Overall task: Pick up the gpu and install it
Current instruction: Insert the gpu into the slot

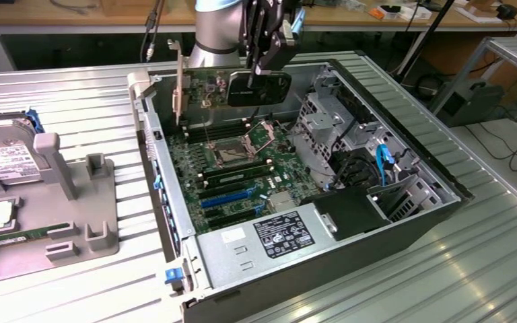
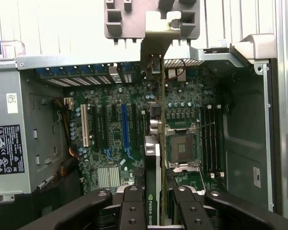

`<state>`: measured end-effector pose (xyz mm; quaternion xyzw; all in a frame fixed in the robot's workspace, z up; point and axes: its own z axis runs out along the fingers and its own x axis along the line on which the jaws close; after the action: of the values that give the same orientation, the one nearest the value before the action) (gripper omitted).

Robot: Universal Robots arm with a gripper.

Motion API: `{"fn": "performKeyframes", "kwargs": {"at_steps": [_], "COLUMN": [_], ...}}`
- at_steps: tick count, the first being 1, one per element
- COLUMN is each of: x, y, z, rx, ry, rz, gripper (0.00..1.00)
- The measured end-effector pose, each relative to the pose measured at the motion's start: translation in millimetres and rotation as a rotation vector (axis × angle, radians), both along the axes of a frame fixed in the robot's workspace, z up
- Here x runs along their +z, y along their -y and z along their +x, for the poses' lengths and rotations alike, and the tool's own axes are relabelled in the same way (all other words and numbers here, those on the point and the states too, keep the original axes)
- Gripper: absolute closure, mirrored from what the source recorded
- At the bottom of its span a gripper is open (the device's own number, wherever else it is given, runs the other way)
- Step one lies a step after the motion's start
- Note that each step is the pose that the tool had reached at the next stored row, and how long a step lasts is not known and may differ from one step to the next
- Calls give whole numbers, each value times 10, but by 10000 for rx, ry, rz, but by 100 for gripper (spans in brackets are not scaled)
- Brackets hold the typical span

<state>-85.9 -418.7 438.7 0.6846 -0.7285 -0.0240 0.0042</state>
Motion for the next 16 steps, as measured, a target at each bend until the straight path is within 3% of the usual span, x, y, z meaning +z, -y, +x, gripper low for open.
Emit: {"fn": "performKeyframes", "kwargs": {"at_steps": [16], "x": [-72], "y": [0], "z": [0], "rx": [0], "ry": [0], "rz": [1], "gripper": [73]}}
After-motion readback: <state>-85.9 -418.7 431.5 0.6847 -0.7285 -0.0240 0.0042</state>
